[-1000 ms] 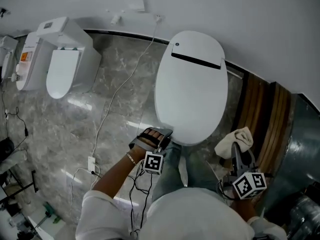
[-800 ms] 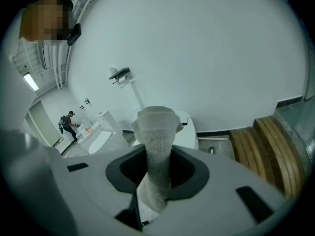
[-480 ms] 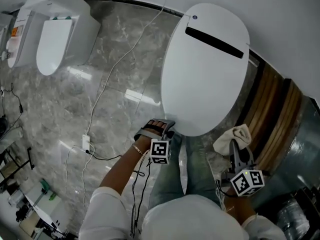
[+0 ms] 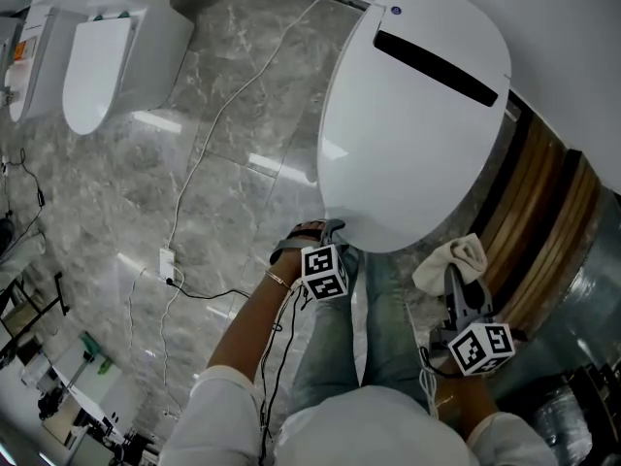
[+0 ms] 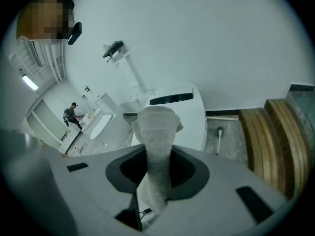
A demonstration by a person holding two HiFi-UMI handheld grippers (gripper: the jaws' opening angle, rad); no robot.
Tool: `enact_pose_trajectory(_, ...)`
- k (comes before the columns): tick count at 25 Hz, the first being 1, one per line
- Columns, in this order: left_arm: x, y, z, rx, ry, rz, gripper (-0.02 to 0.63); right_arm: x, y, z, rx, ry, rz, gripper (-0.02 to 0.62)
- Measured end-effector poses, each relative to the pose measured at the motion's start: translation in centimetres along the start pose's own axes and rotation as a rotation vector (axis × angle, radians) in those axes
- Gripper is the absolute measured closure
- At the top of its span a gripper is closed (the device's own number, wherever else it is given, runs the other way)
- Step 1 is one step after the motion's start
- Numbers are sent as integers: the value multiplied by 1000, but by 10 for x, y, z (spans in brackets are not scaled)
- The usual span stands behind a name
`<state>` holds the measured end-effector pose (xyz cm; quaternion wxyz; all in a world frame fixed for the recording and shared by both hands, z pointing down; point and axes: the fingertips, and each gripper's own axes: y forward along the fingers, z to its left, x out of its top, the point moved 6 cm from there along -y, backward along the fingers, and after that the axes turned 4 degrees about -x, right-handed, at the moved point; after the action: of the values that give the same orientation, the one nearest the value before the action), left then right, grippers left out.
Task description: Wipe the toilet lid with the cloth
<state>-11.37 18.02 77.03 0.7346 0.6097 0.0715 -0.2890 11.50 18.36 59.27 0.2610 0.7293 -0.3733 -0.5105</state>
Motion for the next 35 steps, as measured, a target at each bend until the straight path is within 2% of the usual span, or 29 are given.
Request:
enact_pose_trajectory(8, -4, 7, 6, 19, -87, -37, 376, -4, 18, -1, -8, 10, 9, 500)
enact_pose_trajectory(10, -1, 1, 11, 30, -146, -61, 376, -3, 26, 1, 5, 24, -26, 500)
enact_pose_trajectory(12, 9, -16, 22, 55, -285, -139, 376, 6, 40, 10, 20, 39, -62, 500)
enact_pose_trajectory(14, 24, -44, 43, 121, -476, -244, 408, 26, 60, 26, 42, 48, -88, 500)
enact_pose_trajectory(16, 40, -79, 74, 241, -655, -342, 545, 52, 90, 45, 79, 51, -123, 500)
enact_pose_trajectory(17, 48, -97, 92, 301, -729, -382, 586, 66, 108, 55, 104, 58, -137, 500)
enact_pose_trajectory(19, 62, -127, 129, 396, -849, -431, 593, 92, 148, 78, 167, 92, -137, 500)
enact_pose_trajectory(21, 75, -148, 169, 469, -919, -428, 594, 115, 191, 102, 235, 139, -96, 500)
enact_pose_trajectory(24, 93, -162, 234, 516, -927, -370, 594, 145, 257, 131, 276, 176, -11, 500)
enact_pose_trajectory(28, 96, -156, 294, 472, -943, -325, 594, 170, 326, 144, 266, 176, 57, 500)
enact_pose_trajectory(32, 90, -141, 306, 495, -918, -270, 594, 168, 366, 127, 212, 248, 145, 500)
enact_pose_trajectory(35, 99, -124, 297, 471, -912, -288, 594, 168, 365, 108, 166, 155, 151, 500)
